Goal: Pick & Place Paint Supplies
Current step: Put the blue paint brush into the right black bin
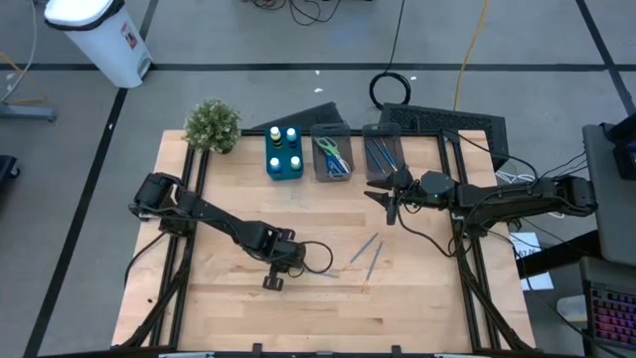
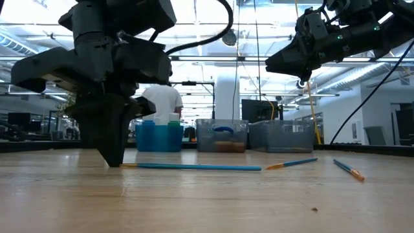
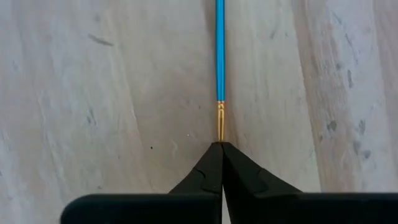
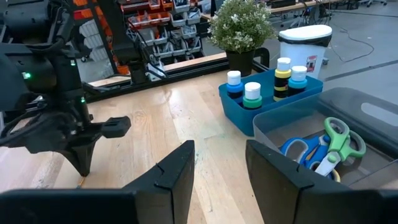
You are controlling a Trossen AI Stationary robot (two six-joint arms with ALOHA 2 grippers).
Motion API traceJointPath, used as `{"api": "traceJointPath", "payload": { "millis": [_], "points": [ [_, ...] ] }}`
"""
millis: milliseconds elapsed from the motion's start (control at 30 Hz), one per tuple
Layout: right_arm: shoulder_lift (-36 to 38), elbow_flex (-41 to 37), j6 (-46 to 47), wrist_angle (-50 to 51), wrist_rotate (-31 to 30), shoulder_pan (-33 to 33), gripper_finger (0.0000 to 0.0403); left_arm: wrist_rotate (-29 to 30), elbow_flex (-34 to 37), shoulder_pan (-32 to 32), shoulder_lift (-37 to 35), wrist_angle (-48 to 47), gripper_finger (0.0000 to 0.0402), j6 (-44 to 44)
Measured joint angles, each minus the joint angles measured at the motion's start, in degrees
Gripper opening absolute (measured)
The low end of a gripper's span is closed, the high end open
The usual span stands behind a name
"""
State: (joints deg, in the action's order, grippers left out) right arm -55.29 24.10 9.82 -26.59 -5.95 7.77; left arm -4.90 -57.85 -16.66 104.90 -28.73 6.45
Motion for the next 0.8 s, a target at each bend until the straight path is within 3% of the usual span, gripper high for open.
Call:
{"api": "traceJointPath", "payload": {
  "millis": [167, 400, 600, 800],
  "points": [
    [0.0, 0.0, 0.0, 0.0, 0.0, 0.0, 0.0134, 2.1, 0.5, 0.1, -5.8, -1.7, 0.0002, 2.5],
    [0.0, 0.0, 0.0, 0.1, 0.0, 0.0, 0.0134, 10.3, 0.3, 0.0, -16.3, -0.2, 0.0001, 2.0],
    [0.0, 0.0, 0.0, 0.2, 0.0, 0.0, 0.0135, 17.2, 0.0, 1.3, -23.5, 7.3, 0.0001, -0.3],
    [-2.2, 0.0, 0.0, 0.1, 0.0, 0.0, 0.0136, 16.6, 1.1, 3.8, -25.3, 21.8, 0.0, -9.4]
  ]
}}
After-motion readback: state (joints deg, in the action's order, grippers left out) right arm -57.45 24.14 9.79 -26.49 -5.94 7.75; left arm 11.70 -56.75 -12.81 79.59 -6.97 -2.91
